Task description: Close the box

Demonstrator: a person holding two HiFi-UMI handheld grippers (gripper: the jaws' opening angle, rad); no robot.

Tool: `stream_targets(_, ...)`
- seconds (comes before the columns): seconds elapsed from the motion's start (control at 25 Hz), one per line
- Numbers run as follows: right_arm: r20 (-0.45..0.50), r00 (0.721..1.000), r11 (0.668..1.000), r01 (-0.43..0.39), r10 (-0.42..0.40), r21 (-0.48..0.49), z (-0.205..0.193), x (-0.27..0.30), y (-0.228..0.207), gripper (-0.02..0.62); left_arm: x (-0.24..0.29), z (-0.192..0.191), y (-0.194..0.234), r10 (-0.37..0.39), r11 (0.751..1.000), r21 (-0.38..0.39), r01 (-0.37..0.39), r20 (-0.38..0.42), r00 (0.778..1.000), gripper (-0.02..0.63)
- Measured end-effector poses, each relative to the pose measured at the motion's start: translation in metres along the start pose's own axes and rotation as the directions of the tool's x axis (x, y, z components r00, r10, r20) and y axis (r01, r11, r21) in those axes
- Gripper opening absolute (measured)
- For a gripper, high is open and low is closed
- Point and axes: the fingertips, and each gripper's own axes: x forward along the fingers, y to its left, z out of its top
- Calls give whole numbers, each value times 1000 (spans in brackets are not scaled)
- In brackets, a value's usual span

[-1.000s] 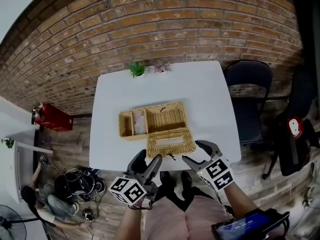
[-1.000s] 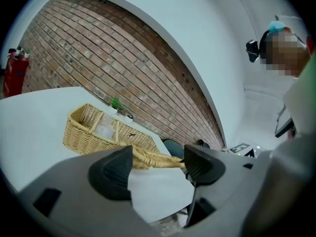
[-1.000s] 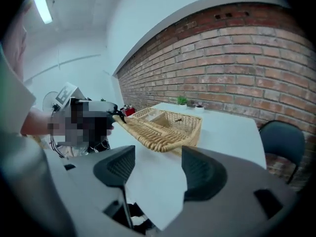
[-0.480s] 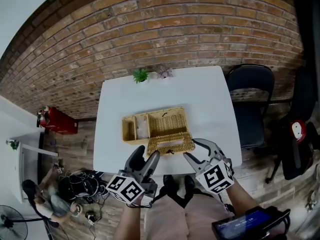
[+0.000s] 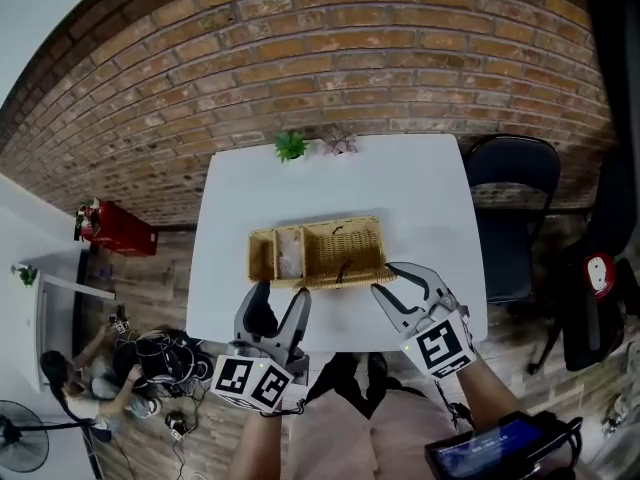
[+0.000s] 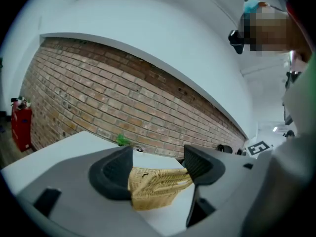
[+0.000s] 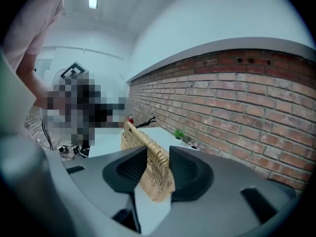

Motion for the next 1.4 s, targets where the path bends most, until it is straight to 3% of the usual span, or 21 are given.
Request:
stream_targets(0.24, 20, 998, 997, 52, -54, 64, 8, 22, -27, 149, 22, 15, 9, -41, 999, 34, 41, 9, 999, 332)
stream_targets(0.56, -9, 997, 986, 77, -77, 151, 0, 52, -59, 164, 50, 23, 29, -74, 997, 20, 74, -10, 997, 331)
stream_targets(1.4, -69, 997, 954, 56, -37, 294, -40, 99, -85, 178, 93, 8, 58, -128, 992, -27, 126, -86, 988, 331)
